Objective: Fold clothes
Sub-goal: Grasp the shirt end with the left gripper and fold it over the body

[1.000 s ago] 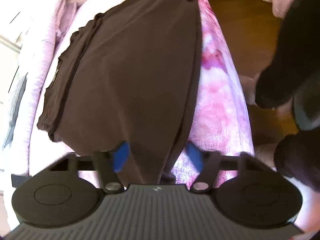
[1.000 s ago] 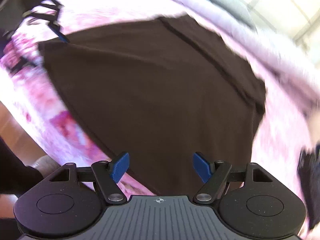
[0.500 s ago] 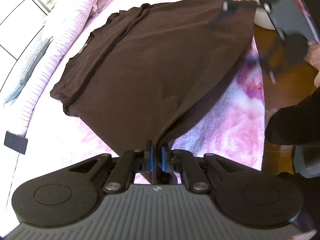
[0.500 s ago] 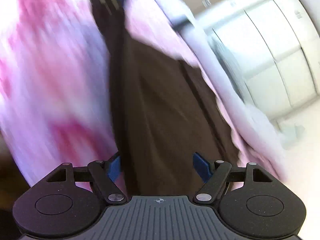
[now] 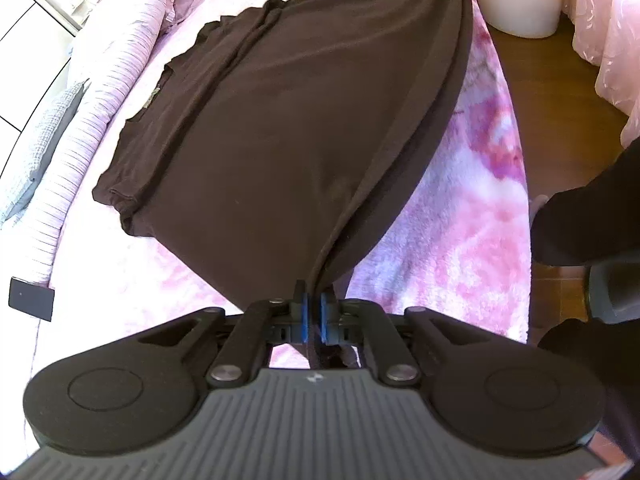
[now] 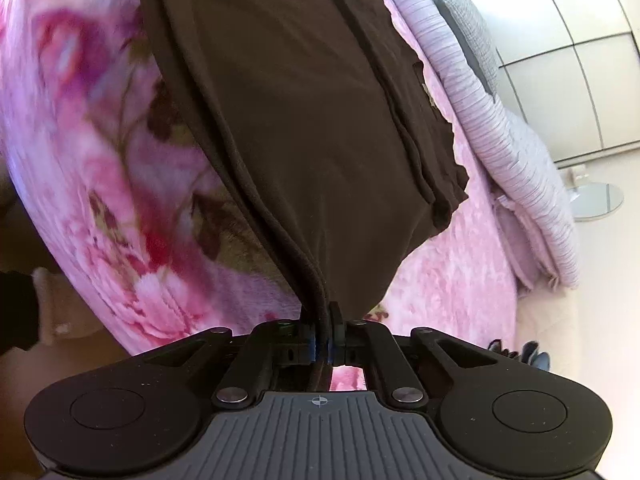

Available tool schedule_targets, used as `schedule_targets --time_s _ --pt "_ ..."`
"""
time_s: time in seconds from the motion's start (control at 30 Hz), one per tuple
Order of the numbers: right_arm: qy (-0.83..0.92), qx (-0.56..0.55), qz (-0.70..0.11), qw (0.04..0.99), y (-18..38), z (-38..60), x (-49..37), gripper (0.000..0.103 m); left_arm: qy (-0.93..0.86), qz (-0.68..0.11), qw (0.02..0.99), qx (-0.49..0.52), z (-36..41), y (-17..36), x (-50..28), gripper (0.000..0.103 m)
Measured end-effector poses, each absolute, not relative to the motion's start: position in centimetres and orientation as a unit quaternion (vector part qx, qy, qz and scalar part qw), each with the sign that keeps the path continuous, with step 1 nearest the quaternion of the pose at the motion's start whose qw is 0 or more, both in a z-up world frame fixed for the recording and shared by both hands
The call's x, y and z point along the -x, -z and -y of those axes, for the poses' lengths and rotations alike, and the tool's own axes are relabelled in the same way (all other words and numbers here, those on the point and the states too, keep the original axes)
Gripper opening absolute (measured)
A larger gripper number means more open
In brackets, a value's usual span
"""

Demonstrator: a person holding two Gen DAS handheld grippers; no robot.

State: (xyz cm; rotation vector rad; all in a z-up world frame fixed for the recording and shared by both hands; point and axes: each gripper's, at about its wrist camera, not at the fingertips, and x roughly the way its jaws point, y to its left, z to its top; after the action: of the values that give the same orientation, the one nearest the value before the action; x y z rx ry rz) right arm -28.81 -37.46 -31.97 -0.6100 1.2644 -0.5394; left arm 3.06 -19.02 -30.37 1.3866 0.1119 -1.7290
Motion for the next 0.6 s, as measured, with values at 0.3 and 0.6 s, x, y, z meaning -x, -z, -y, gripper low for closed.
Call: schedule_targets --time_s 0.3,0.6 --pt "0.183 0.255 -0.593 0.742 26.5 31.6 30.4 0.002 0.713 -0.045 0.392 -0.579 14.9 26.3 -2.9 0.002" --pt "0.105 0.187 -0.607 0.765 19.8 32.5 32.2 0.002 0.7 -0.136 0.392 -0.581 14.5 20.5 -1.8 0.002"
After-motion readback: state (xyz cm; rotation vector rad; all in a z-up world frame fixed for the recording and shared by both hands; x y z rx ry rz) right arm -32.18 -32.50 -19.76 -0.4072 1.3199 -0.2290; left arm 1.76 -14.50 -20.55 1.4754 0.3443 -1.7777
